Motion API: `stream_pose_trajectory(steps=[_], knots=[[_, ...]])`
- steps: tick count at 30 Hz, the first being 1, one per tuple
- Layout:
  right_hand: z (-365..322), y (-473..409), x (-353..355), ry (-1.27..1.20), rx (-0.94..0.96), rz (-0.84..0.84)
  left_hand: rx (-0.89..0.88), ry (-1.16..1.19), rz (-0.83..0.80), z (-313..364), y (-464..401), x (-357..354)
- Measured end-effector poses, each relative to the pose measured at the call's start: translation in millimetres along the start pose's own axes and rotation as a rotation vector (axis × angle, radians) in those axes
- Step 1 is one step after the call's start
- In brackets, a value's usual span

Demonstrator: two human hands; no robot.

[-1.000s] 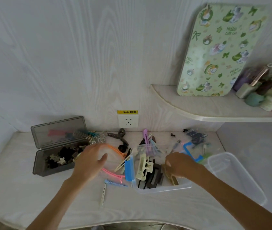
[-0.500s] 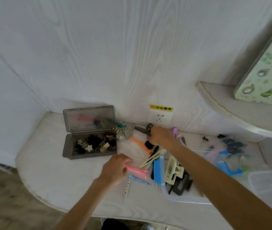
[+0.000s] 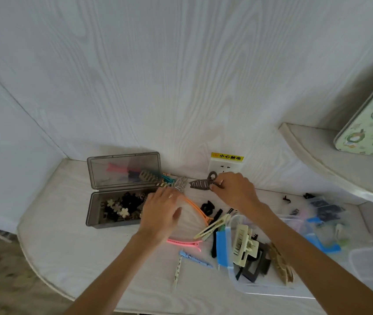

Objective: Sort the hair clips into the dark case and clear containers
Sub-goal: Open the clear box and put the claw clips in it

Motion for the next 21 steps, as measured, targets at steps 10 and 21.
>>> stream_pose_trajectory(steps=[10,21], knots=[[-10.9,15.8,6.5,-0.042,0.034,0.020,0.274,-0.202,-0.019,-97.6,34.0,-15.3],[-41.7,1.6,-5.2,-0.015,0.033,-0.029,0.528,-0.112,-0.004,-117.7,-7.7,4.6]])
Point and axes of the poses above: each hand's wrist, its own y-axis away from the middle knuckle, its own x-axis out of the back of the hand, z = x × y, the point moved 4 cm from there along -y, towards the middle knuckle, and after that the axes turned 3 degrees about x, right-handed, at the moved point
